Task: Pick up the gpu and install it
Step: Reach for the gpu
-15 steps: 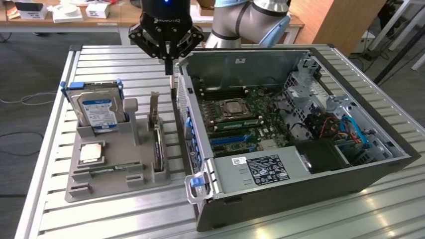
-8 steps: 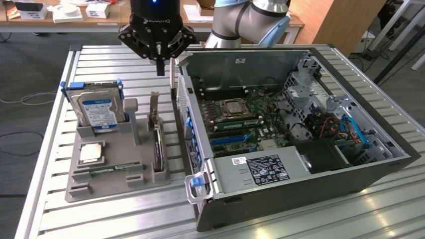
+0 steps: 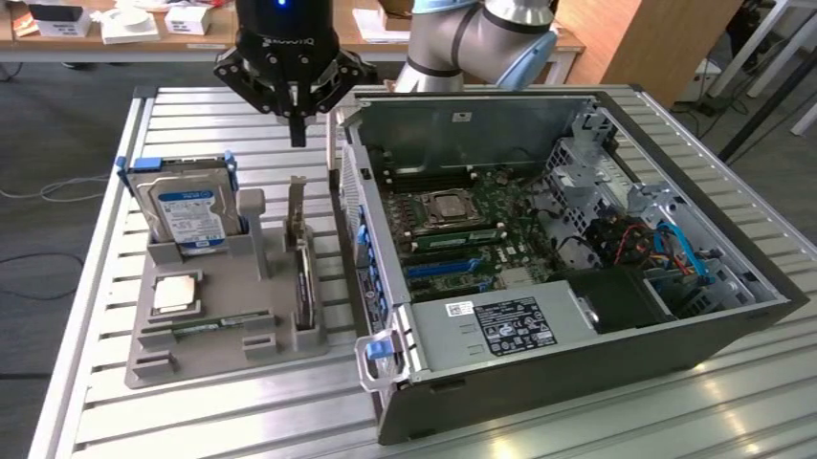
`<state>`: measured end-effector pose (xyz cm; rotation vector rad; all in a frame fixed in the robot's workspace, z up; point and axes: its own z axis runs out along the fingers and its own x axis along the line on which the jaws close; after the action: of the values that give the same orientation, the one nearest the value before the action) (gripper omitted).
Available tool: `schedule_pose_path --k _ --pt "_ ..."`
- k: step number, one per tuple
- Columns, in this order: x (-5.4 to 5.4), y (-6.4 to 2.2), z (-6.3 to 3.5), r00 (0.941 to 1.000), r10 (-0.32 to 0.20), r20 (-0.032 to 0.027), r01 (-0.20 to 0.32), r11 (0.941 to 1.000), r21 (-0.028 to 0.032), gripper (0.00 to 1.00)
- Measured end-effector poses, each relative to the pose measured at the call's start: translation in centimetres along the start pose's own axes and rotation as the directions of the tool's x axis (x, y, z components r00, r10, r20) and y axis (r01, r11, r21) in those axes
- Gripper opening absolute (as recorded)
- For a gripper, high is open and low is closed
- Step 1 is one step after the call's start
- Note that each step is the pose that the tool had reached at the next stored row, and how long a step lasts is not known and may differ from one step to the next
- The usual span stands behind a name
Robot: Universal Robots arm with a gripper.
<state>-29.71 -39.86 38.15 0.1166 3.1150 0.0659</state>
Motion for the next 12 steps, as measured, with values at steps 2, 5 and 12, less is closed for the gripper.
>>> schedule_pose_path --k 2,5,12 --pt "0.2 -0.25 -0.01 1.0000 0.000 -0.0001 0.000 1.0000 -0.0001 0.11" --pt "0.2 -0.98 -0.04 1.0000 0.000 -0.0001 0.000 1.0000 0.0000 0.11" --pt "0.2 -2.75 -0.12 1.0000 0.000 -0.0016 0.000 1.0000 0.0001 0.11"
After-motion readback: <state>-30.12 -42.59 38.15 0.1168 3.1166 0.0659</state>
